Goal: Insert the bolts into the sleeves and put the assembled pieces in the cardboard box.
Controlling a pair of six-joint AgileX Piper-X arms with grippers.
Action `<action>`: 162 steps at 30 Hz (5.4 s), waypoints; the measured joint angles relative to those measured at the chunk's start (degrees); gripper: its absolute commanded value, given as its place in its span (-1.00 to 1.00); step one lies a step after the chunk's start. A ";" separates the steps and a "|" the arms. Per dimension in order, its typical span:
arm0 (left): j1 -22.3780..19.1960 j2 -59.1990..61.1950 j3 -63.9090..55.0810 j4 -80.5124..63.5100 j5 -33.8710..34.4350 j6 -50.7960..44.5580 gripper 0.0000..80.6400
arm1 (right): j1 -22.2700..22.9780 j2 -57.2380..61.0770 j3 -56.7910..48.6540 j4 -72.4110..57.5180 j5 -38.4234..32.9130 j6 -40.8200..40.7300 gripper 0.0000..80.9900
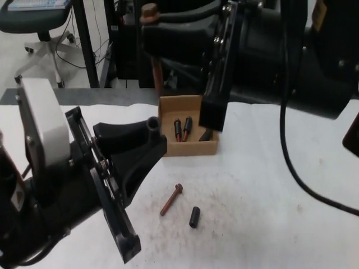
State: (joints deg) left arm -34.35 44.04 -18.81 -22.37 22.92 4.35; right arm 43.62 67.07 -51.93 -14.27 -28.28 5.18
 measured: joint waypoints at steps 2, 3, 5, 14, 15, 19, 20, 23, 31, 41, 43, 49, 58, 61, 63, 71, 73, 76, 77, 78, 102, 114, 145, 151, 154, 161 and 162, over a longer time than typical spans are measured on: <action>0.00 0.00 0.00 0.31 -1.00 0.13 -1.00 | 0.43 0.00 0.00 -0.11 -0.01 -0.60 -0.98; 0.00 0.00 0.00 0.34 -1.56 0.14 -1.00 | 0.79 0.00 0.00 -0.11 -0.01 -0.74 -0.98; 0.00 0.00 0.00 0.39 -3.72 0.15 -1.00 | 1.25 0.00 0.00 -0.27 -0.01 -0.87 -0.98; 0.00 0.00 0.00 -3.87 -6.93 -0.98 -1.00 | 1.85 0.00 0.00 -0.27 -0.01 -0.87 -0.98; 0.00 0.00 0.00 -4.00 -6.93 -1.07 -1.00 | 1.85 0.00 0.00 -0.27 -0.01 -0.87 -0.98; 0.00 0.00 0.00 -5.55 -6.78 -1.39 -1.00 | 1.85 0.00 0.00 -0.27 -0.01 -0.87 -0.98; 0.00 0.00 0.00 -5.68 -6.15 -1.53 -1.00 | 1.85 0.00 0.00 -0.27 0.14 -0.87 -0.98; 0.00 0.00 0.00 -5.94 -3.34 -2.05 -1.00 | 1.85 0.00 0.00 -0.27 1.15 -0.87 -0.98; 0.00 0.00 0.00 -5.94 -0.95 -4.35 -1.00 | 1.85 0.00 0.00 -0.27 1.46 -1.12 -0.98; 0.00 0.00 0.00 -5.94 -0.95 -4.35 -1.00 | 1.85 0.00 0.00 -0.27 1.53 -1.25 -0.98; 0.00 0.00 0.00 -5.94 -0.95 -4.35 -1.00 | 1.85 0.00 0.00 -0.27 1.53 -1.25 -0.98; 0.00 1.33 0.00 -5.94 -0.95 -4.35 -1.00 | 1.85 0.00 0.00 -0.27 1.53 -1.25 -0.98; 0.00 2.41 -0.12 -9.63 -0.95 -4.35 -1.00 | 1.85 0.00 0.00 0.83 1.53 -1.25 -0.98; 0.00 2.41 -0.09 -9.52 -0.95 -4.35 -1.00 | 1.85 0.00 0.00 2.18 1.53 -1.25 -0.98; 0.00 2.54 -0.09 -9.32 -0.95 -4.35 -1.00 | 1.85 0.00 0.00 3.10 1.53 -1.25 -0.98; 0.00 2.54 -0.09 -8.70 -0.95 -4.35 -1.00 | 1.85 0.00 0.00 3.55 1.61 -3.88 -0.98; 0.00 2.54 -0.09 -8.92 -0.95 -4.67 -1.00 | 1.85 0.00 0.00 3.55 1.61 -4.24 -0.98; 0.00 2.54 0.04 -9.47 -0.95 -6.51 -1.00 | 1.85 0.00 -0.13 3.26 1.74 -4.76 -0.98; 0.00 2.54 0.01 -9.63 -0.95 -6.76 -1.00 | 1.85 0.00 -0.13 3.22 1.76 -4.74 -0.98; 0.00 2.54 0.01 -9.79 -0.95 -7.00 -1.00 | 1.85 0.00 -0.13 3.24 1.89 -4.74 -0.98; 0.00 2.90 0.07 -11.55 -0.95 -10.37 -1.00 | 1.85 -0.12 -0.30 3.26 2.18 -8.21 -0.98; 0.00 2.90 0.15 -11.88 -0.95 -10.49 -1.00 | 1.85 -0.12 -0.30 3.26 2.18 -8.63 -0.98; 0.00 2.95 0.15 -12.07 -0.95 -12.03 -1.00 | 2.20 -0.12 -0.30 2.68 2.59 -8.76 -0.98; 0.00 2.95 0.15 -12.38 -0.95 -12.03 -1.00 | 3.04 0.02 -0.30 2.22 2.59 -8.89 -0.98; 0.00 2.95 -0.03 -14.25 -1.17 -12.03 -1.00 | 3.00 0.91 -0.30 1.82 2.59 -8.99 -0.98; 0.15 2.95 -0.04 -14.94 -1.99 -12.03 -1.00 | 3.06 1.53 -0.11 0.12 2.59 -8.99 -0.98; 0.15 2.95 -0.04 -14.94 -1.99 -12.03 -1.00 | 3.06 1.53 -0.11 0.28 2.59 -8.99 -0.98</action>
State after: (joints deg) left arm -34.20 46.99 -18.85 -37.31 20.93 -7.68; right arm 46.68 68.60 -52.04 -14.00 -25.69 -3.80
